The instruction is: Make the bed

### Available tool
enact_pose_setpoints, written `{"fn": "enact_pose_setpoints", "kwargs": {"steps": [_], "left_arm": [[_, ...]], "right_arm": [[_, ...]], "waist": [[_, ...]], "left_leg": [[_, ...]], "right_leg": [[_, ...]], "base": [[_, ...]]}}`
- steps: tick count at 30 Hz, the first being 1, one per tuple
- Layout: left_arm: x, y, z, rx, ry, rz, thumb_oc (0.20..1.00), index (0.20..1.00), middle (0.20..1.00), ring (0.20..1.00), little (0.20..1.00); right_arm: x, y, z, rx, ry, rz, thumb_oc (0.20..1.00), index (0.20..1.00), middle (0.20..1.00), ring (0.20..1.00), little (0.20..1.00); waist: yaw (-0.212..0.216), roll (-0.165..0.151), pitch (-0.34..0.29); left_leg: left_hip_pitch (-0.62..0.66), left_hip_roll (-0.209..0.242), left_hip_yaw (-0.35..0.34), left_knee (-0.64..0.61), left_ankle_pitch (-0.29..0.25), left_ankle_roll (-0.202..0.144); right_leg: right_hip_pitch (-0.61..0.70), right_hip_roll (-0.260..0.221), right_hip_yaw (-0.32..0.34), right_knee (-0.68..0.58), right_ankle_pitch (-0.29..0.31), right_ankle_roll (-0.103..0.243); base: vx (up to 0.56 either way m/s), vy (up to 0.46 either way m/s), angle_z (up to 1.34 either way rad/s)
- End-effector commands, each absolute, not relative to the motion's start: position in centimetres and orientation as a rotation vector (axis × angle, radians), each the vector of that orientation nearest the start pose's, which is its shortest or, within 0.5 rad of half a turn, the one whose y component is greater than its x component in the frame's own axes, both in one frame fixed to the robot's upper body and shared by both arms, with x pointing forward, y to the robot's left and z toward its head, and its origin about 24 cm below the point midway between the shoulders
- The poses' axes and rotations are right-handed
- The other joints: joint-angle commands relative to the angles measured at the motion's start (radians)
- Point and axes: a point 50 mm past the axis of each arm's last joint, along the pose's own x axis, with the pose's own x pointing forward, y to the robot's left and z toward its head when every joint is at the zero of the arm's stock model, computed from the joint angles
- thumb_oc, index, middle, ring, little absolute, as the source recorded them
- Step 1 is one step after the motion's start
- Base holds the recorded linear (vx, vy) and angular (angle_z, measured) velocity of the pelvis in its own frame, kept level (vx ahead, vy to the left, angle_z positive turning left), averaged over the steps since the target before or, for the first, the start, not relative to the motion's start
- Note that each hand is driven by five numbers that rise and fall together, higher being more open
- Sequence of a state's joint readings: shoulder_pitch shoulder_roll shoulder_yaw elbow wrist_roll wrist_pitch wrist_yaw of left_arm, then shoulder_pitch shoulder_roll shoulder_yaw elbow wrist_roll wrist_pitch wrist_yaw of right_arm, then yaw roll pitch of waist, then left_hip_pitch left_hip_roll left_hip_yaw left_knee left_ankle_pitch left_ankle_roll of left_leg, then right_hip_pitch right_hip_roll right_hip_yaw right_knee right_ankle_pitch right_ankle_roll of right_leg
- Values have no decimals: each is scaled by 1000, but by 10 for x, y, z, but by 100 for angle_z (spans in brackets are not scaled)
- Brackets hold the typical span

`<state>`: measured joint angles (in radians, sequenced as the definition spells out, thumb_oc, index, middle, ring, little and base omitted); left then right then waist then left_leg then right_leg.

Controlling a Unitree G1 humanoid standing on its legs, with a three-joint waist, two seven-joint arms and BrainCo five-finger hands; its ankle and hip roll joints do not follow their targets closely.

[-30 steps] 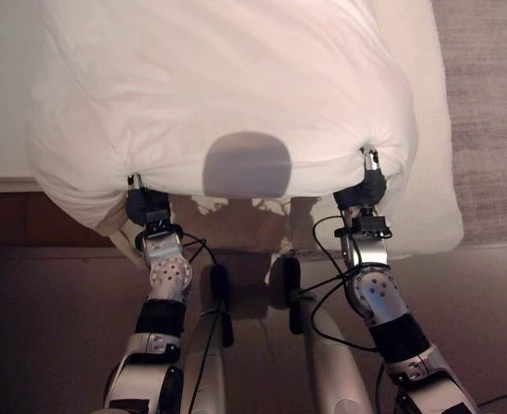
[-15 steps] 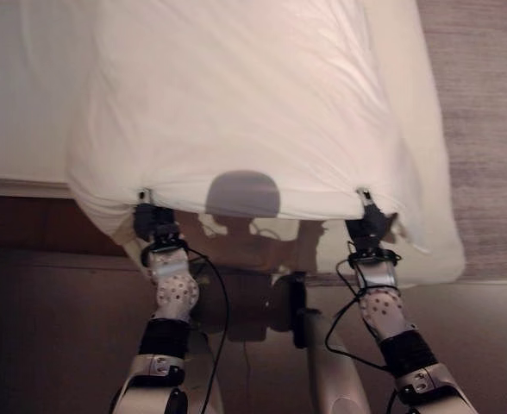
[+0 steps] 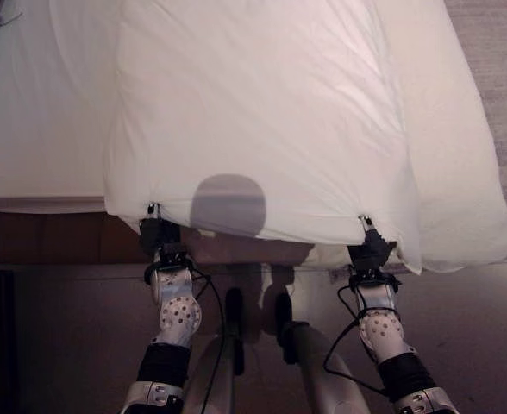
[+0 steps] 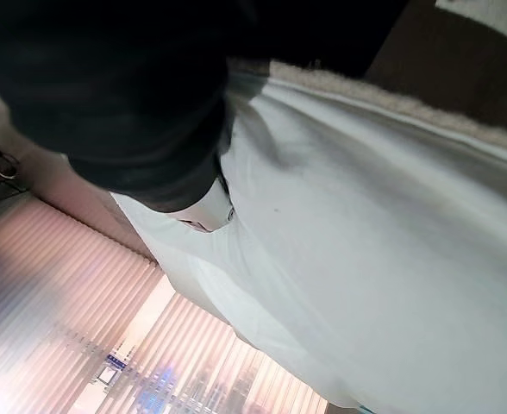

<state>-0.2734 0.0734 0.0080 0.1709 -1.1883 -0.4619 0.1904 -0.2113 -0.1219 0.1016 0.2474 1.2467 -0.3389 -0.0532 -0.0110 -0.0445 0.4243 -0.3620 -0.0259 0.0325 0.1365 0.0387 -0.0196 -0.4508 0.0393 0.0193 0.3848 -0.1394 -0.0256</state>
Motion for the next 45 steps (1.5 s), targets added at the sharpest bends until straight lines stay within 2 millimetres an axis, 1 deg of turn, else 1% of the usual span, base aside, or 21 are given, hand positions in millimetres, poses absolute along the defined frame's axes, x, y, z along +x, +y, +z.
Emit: {"fn": "enact_pose_setpoints", "kwargs": {"steps": [1, 3, 5, 9, 10, 12, 14, 15, 16, 17, 18, 21, 23, 25, 27, 30, 33, 34, 37, 40, 45], "left_arm": [[279, 235, 108, -1057, -589, 405, 200, 200, 200, 200, 200], [279, 231, 104, -1098, -573, 410, 200, 200, 200, 200, 200], [283, 220, 100, -1094, -521, 386, 200, 200, 200, 200, 200], [284, 218, 98, -1100, -521, 405, 200, 200, 200, 200, 200], [281, 220, 96, -1103, -521, 425, 200, 200, 200, 200, 200], [279, 221, 95, -1087, -517, 421, 200, 200, 200, 200, 200], [275, 225, 101, -1055, -550, 421, 200, 200, 200, 200, 200], [272, 232, 105, -1028, -581, 439, 200, 200, 200, 200, 200], [271, 234, 107, -1027, -594, 441, 200, 200, 200, 200, 200], [271, 234, 107, -1027, -595, 441, 200, 200, 200, 200, 200], [270, 239, 112, -1002, -617, 450, 200, 200, 200, 200, 200], [268, 246, 115, -957, -637, 459, 200, 200, 200, 200, 200], [270, 246, 115, -971, -639, 455, 200, 200, 200, 200, 200], [280, 241, 121, -960, -630, 428, 200, 200, 200, 200, 200], [285, 234, 122, -960, -604, 401, 200, 200, 200, 200, 200], [294, 218, 107, -918, -493, 370, 200, 200, 200, 200, 200], [291, 218, 103, -924, -476, 399, 200, 200, 200, 200, 200], [291, 219, 103, -934, -477, 427, 200, 200, 200, 200, 200], [292, 216, 98, -932, -443, 472, 200, 200, 200, 200, 200], [293, 213, 90, -936, -407, 486, 200, 200, 200, 200, 200], [288, 215, 65, -970, -328, 582, 200, 200, 200, 200, 200]], "right_arm": [[272, -230, 51, 853, -261, -306, 200, 200, 200, 200, 200], [271, -234, 49, 840, -254, -322, 200, 200, 200, 200, 200], [267, -243, 50, 745, -246, -358, 200, 200, 200, 200, 200], [266, -247, 48, 724, -237, -361, 200, 200, 200, 200, 200], [262, -249, 47, 731, -245, -372, 200, 200, 200, 200, 200], [261, -249, 46, 727, -242, -369, 200, 200, 200, 200, 200], [262, -247, 46, 703, -235, -347, 200, 200, 200, 200, 200], [265, -242, 47, 715, -236, -329, 200, 200, 200, 200, 200], [266, -242, 48, 726, -242, -325, 200, 200, 200, 200, 200], [266, -242, 48, 727, -243, -324, 200, 200, 200, 200, 200], [267, -243, 48, 744, -250, -341, 200, 200, 200, 200, 200], [269, -240, 47, 762, -248, -350, 200, 200, 200, 200, 200], [272, -237, 49, 786, -259, -340, 200, 200, 200, 200, 200], [273, -233, 47, 850, -269, -372, 200, 200, 200, 200, 200], [273, -233, 48, 849, -271, -378, 200, 200, 200, 200, 200], [269, -245, 43, 843, -267, -421, 200, 200, 200, 200, 200], [274, -243, 41, 844, -249, -411, 200, 200, 200, 200, 200], [279, -242, 40, 831, -234, -412, 200, 200, 200, 200, 200], [281, -238, 35, 800, -202, -422, 200, 200, 200, 200, 200], [283, -234, 35, 741, -180, -388, 200, 200, 200, 200, 200], [278, -237, 24, 692, -130, -391, 200, 200, 200, 200, 200]], "waist": [[-12, 21, -108], [-13, 36, -112], [-29, 65, -123], [-36, 68, -113], [-50, 57, -115], [-50, 54, -125], [-31, 47, -124], [-12, 40, -113], [-7, 41, -110], [-7, 41, -111], [-2, 44, -108], [10, 44, -107], [10, 50, -110], [13, 23, -103], [-4, 22, -113], [-42, 54, -129], [-32, 61, -116], [-35, 54, -97], [-40, 34, -93], [-46, 40, -96], [-42, 56, -105]], "left_leg": [[10, -86, 21, -39, -21, 17], [11, -82, 28, -54, -7, 7], [-7, -66, 82, -29, 10, -40], [-21, -52, 71, 18, 9, -45], [8, 40, 101, -15, 30, -52], [25, 80, 102, -48, 50, -53], [32, 125, -15, -91, 85, -54], [39, 152, -149, -101, 97, -67], [30, 183, -177, -128, 122, -78], [32, 184, -178, -134, 125, -80], [16, 254, -153, -192, 173, -96], [6, 293, -157, -224, 177, -124], [18, 291, -117, -224, 154, -123], [-61, 210, -109, -96, 104, -116], [-86, 178, -105, -51, 59, -108], [-146, 39, -72, 118, -48, -31], [-110, 31, -40, 101, -55, -18], [-61, 7, -14, 48, -54, -6], [0, -36, 15, -27, -30, -7], [28, -45, 29, -72, -18, -4], [7, -31, 60, -34, -18, -22]], "right_leg": [[74, 24, -34, -207, 125, 79], [86, 15, -40, -240, 134, 81], [123, -33, -74, -317, 151, 93], [140, -48, -75, -315, 152, 84], [138, -68, -86, -285, 138, 80], [134, -74, -93, -275, 127, 78], [108, -72, -85, -219, 104, 73], [75, -64, -61, -135, 75, 65], [55, -64, -54, -104, 68, 66], [51, -64, -54, -97, 64, 65], [29, -97, -56, -46, 40, 82], [17, -124, -33, -7, 21, 115], [10, -146, -19, -13, 37, 140], [52, -241, 41, -221, 194, 203], [86, -291, 57, -305, 237, 217], [132, -376, 95, -349, 319, 173], [112, -325, -8, -280, 247, 153], [67, -201, -72, -191, 152, 126], [46, -75, -95, -194, 127, 108], [42, -37, -62, -238, 145, 99], [71, -50, -44, -283, 167, 95]], "base": [[-53, -52, -9], [-40, -64, -3], [-52, -56, 9], [-65, -41, 62], [-35, -24, -5], [-6, 7, 26], [-22, 92, 17], [-71, 194, -6], [-49, 160, -3], [-46, 320, 1], [-13, 239, 1], [27, 554, 0], [-28, 518, -14], [-48, 606, -31], [62, 457, -12], [239, 859, 76], [108, 511, 15], [16, 315, -54], [66, 242, -54], [52, 54, -21], [-9, -98, -6]]}}
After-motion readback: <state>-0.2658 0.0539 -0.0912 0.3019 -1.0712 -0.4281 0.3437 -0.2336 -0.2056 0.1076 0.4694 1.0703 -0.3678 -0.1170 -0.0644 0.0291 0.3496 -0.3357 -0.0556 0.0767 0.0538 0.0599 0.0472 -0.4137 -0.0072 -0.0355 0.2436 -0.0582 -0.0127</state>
